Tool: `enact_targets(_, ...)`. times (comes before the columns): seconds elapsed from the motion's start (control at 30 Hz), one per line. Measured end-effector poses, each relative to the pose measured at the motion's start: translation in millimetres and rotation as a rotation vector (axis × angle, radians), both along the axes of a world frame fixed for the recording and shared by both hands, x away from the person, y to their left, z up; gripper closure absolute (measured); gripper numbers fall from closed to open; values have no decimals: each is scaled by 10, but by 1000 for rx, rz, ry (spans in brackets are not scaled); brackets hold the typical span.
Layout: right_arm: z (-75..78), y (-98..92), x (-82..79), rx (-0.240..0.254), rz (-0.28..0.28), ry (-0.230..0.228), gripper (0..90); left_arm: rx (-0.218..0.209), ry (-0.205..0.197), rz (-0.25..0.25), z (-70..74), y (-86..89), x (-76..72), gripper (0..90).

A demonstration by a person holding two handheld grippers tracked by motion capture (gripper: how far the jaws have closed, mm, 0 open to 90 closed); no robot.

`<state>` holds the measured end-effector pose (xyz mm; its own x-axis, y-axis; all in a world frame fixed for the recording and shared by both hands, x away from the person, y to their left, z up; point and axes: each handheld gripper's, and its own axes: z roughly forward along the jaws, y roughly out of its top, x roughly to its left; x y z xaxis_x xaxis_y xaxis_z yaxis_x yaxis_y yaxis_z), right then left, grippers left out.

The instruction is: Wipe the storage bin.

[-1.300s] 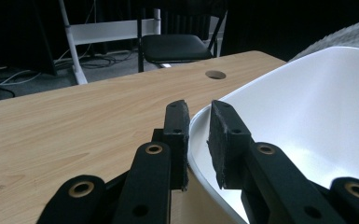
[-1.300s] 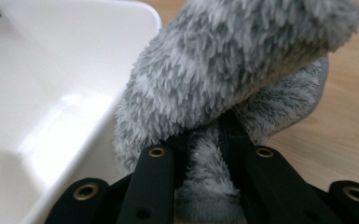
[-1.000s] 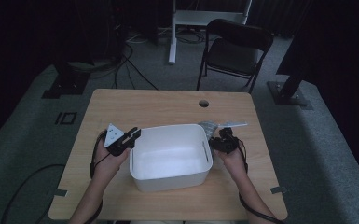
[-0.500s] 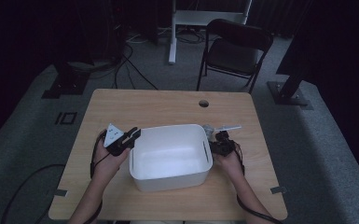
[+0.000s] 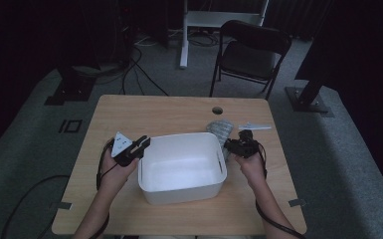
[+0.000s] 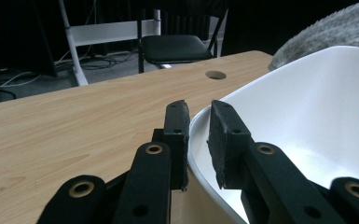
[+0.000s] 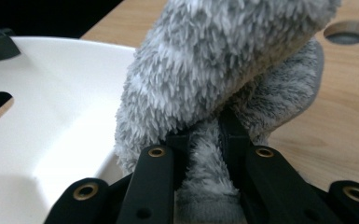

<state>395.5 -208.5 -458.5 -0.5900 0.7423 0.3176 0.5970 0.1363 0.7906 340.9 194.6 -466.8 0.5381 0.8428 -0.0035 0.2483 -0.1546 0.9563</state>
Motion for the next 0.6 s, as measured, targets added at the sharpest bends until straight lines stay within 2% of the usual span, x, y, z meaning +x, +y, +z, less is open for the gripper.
enact_targets(0.3,-323,98,130,-69,-11,87,788,-12,1,6,-5,-4,0,772)
enact_targets(0.43,-444,120,175,-84,-12,117,788,-16,-2,5,-9,-3,-1,773)
enact_targets(0.5,-491,119,185,-79,-14,130,787,-17,-4,1,-12,4,1,773)
enact_targets(0.6,-484,114,162,-87,-20,114,786,-18,-4,-3,-12,5,4,774)
